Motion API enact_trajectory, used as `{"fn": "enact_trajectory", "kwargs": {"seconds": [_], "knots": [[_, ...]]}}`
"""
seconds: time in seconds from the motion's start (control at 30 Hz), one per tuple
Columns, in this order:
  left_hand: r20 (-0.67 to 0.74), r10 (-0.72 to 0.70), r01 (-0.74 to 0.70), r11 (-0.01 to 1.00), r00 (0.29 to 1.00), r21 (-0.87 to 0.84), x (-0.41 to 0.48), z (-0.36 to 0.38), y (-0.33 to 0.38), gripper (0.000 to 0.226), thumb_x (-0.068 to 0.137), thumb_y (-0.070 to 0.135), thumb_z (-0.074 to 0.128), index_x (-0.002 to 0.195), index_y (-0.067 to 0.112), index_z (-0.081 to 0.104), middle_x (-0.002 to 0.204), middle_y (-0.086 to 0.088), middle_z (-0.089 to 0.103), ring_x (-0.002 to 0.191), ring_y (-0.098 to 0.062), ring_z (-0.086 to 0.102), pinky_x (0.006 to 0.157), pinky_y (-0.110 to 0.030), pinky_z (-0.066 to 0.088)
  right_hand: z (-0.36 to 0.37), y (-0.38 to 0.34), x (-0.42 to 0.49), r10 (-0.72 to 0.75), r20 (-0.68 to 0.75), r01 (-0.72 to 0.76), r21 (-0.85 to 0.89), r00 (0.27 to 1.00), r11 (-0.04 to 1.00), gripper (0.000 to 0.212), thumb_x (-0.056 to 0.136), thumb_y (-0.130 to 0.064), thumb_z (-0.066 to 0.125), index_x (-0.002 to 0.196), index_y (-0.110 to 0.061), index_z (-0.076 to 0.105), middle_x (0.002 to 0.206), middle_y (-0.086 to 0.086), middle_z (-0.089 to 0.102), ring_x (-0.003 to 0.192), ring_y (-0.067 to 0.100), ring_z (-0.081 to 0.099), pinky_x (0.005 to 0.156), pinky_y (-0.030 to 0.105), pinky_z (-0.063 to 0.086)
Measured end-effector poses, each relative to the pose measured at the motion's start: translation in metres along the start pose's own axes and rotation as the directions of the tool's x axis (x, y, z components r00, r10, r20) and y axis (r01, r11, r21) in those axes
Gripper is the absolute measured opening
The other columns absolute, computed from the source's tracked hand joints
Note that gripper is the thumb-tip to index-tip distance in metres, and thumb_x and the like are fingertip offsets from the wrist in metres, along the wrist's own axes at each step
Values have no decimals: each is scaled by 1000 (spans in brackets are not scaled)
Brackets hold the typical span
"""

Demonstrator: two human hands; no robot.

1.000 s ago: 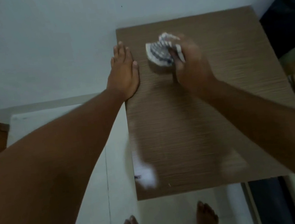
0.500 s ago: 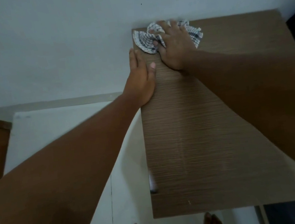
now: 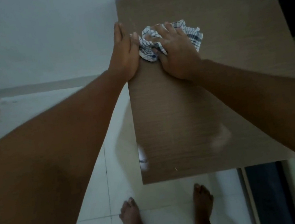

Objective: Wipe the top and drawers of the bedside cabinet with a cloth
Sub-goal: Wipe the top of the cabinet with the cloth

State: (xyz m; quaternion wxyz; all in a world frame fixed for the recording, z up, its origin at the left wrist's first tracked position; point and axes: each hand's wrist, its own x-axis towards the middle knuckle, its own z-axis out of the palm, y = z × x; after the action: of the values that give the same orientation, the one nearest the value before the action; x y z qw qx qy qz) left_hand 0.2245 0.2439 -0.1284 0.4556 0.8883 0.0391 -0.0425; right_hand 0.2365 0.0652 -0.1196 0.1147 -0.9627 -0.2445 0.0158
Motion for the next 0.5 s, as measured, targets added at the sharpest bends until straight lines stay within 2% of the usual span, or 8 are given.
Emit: {"fn": "enact_trajectory", "kwargs": {"seconds": [0.2, 0.3, 0.4, 0.5], "knots": [[30, -2, 2, 1000, 1000, -4, -7, -3, 6, 68, 109, 39, 27, 159, -1, 2, 169, -18, -4, 157, -27, 0, 122, -25, 3, -1, -31, -95, -104, 90, 92, 129, 991, 987, 51, 97, -31, 39, 147, -24, 45, 157, 8, 37, 148, 35, 26, 121, 53, 18], [33, 10, -11, 1000, 999, 12, -7, -4, 7, 68, 109, 40, 27, 160, 1, 3, 169, -18, -5, 157, -28, -2, 123, -27, 1, 0, -49, -154, -156, 140, 128, 189, 978, 974, 55, 92, -26, 47, 148, -26, 44, 157, 7, 37, 149, 34, 23, 122, 52, 15], [38, 19, -19, 1000, 999, 14, -8, -4, 8, 67, 109, 40, 26, 160, 3, 3, 169, -17, -5, 157, -28, -2, 124, -29, 2, 3, -70, -210, -192, 153, 162, 187, 969, 969, 57, 91, -25, 55, 147, -28, 42, 155, 6, 40, 148, 31, 24, 122, 46, 9], [34, 22, -23, 1000, 999, 5, -9, -5, 9, 65, 110, 38, 26, 160, 4, 2, 169, -17, -4, 157, -28, -2, 124, -30, 3, 5, -91, -257, -202, 152, 177, 164, 967, 970, 59, 87, -21, 49, 145, -29, 40, 153, 3, 43, 147, 28, 25, 123, 43, 6]]}}
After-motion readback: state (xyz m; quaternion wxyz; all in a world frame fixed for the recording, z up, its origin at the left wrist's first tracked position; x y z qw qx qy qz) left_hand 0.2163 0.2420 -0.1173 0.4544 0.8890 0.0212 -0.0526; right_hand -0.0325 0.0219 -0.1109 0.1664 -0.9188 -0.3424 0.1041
